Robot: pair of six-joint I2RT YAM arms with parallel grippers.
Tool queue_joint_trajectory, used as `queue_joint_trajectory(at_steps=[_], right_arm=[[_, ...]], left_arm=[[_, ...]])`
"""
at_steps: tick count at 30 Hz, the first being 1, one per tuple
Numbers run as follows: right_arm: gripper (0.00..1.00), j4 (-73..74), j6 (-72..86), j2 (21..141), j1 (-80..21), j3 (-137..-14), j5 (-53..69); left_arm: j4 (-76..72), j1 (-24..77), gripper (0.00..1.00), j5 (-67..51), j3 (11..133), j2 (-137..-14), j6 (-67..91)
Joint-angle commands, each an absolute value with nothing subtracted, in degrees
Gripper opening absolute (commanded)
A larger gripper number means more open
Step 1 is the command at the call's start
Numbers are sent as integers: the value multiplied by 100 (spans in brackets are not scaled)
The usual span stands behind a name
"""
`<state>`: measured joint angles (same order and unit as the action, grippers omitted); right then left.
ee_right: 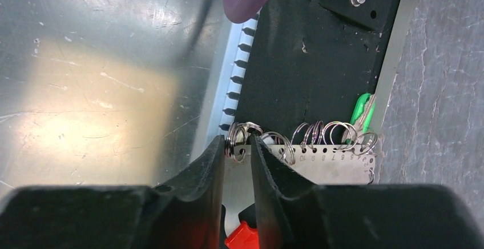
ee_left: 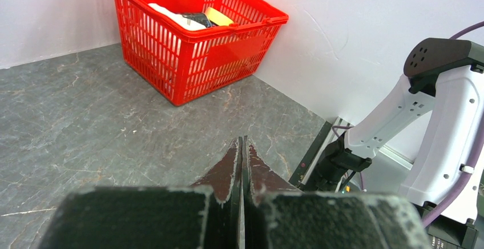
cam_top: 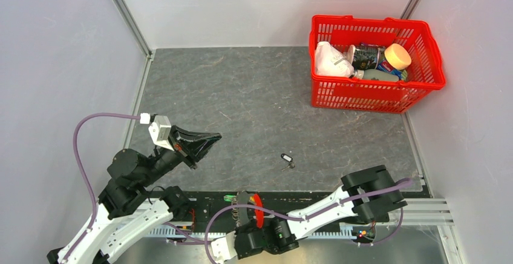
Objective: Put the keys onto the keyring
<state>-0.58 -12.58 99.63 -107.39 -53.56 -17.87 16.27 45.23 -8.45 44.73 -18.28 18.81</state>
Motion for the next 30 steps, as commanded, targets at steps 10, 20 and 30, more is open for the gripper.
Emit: queue_joint_trajectory(at_steps=[10,20,30], right_arm=[[6,-188,-1072,10034,-10579,-5469,-1711],[0,-341,-984,9164,-10458,-5254,-1979],[0,-176,-556,7611,-10108,-5051,-2473]], left_arm=[[1613,4487,2,-722,4649,-1890,1901],[1593,4471,2,-776,4641,-1991,1923],[1557,4473,2,-805,4615,-2000,1925]])
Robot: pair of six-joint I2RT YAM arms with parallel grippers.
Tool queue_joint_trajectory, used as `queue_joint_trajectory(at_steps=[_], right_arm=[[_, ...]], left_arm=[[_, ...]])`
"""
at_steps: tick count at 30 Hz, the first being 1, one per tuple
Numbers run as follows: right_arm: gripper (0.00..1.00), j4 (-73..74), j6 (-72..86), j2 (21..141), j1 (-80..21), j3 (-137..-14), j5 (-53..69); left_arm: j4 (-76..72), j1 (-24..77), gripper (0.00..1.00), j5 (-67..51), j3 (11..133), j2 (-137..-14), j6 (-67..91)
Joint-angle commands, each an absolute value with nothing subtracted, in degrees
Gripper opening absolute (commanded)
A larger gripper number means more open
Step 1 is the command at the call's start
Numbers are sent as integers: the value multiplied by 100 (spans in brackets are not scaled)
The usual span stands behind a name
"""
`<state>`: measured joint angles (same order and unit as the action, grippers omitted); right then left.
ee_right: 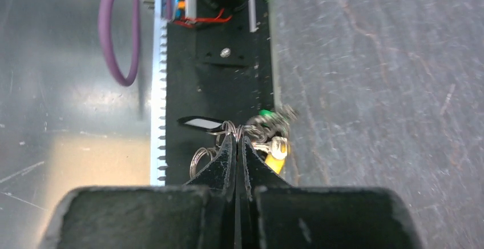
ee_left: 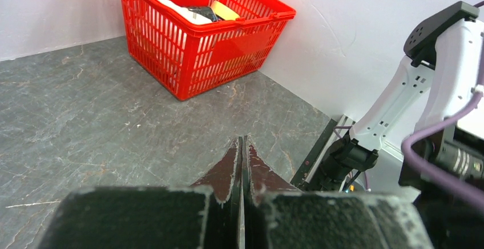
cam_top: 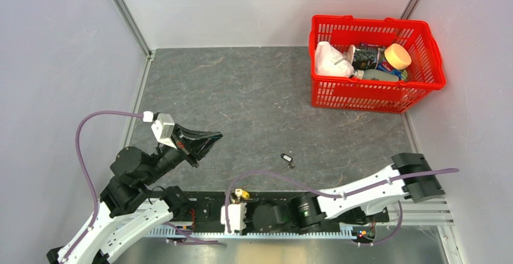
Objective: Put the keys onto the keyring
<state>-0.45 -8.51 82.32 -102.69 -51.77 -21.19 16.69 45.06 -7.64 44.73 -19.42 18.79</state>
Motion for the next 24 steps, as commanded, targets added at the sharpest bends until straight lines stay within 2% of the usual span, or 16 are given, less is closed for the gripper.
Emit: queue_joint_trajectory(at_steps=[1,14,24], right_arm=[[0,-184,-522,7426,-10069,-5014,-2500],[0,276,-63,5816,-9690,-5174,-3293],[0,986,-9,5510,-9659,-5894,-3687]], left_arm=[[1547,4474,2,-821,4610,-1995,1925],[1240,4465,2,-1508,4518,-1919,1977],[392,4465,2,-3279,4346,-1944,2183]])
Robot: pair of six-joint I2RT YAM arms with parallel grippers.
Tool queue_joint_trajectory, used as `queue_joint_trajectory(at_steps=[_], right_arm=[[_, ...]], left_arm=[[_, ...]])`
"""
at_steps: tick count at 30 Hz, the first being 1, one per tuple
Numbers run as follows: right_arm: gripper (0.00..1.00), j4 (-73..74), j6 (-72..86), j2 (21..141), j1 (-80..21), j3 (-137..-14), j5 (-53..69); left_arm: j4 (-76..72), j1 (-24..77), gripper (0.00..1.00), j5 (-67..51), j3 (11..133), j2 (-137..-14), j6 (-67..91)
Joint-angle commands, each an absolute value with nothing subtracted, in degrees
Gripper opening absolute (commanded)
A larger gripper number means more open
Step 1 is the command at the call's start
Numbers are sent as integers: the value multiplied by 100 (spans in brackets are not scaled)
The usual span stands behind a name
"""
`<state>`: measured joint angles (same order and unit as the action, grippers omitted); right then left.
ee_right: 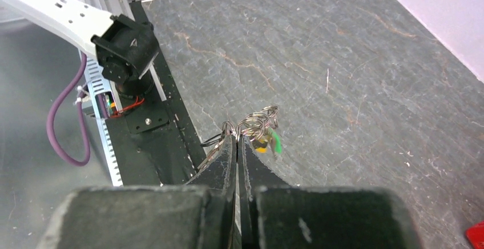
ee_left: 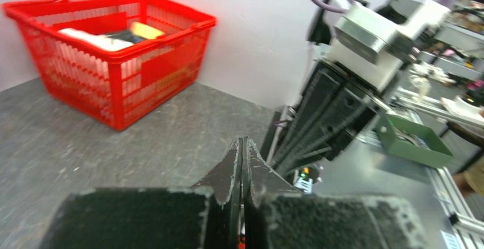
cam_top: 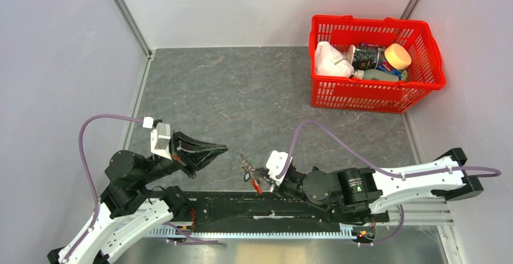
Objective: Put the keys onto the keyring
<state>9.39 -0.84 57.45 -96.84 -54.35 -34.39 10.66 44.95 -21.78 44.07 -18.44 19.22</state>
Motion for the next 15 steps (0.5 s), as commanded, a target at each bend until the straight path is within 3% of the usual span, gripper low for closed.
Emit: queue_joint_trajectory(at_steps=[1,15], right_arm=[[0,985,-9,5469,-9659,-5910,-3664],[0,1604,-258,5018,-9659,-6062,-2593]], left_arm=[[303,4456,2,-3479,4334,-2011,2246],[-661,4097,2,-4517,4152,-2400,2833]])
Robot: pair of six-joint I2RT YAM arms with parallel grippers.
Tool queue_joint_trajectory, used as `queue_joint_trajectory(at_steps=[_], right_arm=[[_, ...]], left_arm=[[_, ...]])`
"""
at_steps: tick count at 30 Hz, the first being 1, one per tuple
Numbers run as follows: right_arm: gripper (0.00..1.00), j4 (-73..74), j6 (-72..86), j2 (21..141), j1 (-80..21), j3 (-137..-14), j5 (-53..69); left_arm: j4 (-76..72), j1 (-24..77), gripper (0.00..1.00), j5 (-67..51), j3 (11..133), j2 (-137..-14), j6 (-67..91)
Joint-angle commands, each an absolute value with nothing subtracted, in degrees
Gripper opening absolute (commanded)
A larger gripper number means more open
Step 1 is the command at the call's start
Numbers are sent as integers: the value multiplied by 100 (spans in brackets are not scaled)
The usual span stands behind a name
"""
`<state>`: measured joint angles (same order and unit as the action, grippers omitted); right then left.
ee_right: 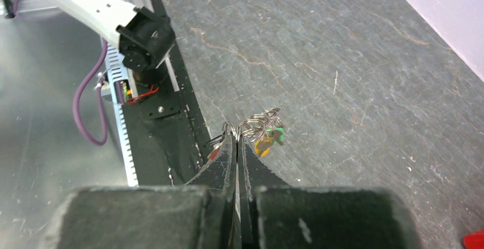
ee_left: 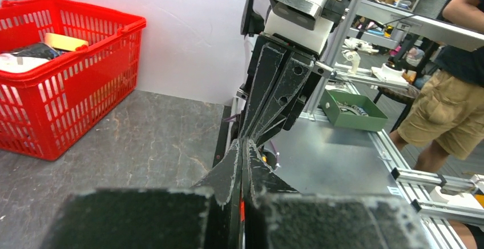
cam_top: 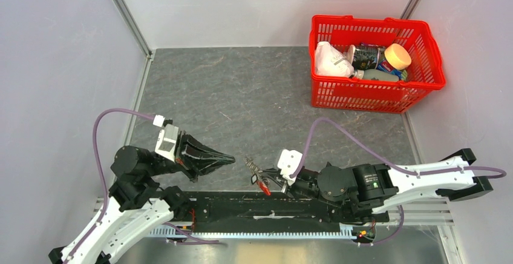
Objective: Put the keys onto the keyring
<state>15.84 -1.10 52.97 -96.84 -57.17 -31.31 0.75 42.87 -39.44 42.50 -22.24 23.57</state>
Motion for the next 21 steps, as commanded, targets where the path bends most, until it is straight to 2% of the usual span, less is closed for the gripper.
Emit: queue_joint_trajectory(at_steps=[1,7,11,21], right_arm=[[0,1668,-297,4989,-9659,-6114,-2456],[0,1958,-498,4836,-9659,-6462,-1736],[0,2006,-579,4741,-9659,-6706,-1365],[0,2026,-467,5329,-9578,-7216,-1444]], left_arm=[[-855,4017,2,-4623,4113,-2454,2985],[-2417,3441,2,-5384,3779,-2760,4158],[-2847,3419,2,-5715,3736,-2825,4490],[-3772,3424,5,-5975,3597,-2706,5080]])
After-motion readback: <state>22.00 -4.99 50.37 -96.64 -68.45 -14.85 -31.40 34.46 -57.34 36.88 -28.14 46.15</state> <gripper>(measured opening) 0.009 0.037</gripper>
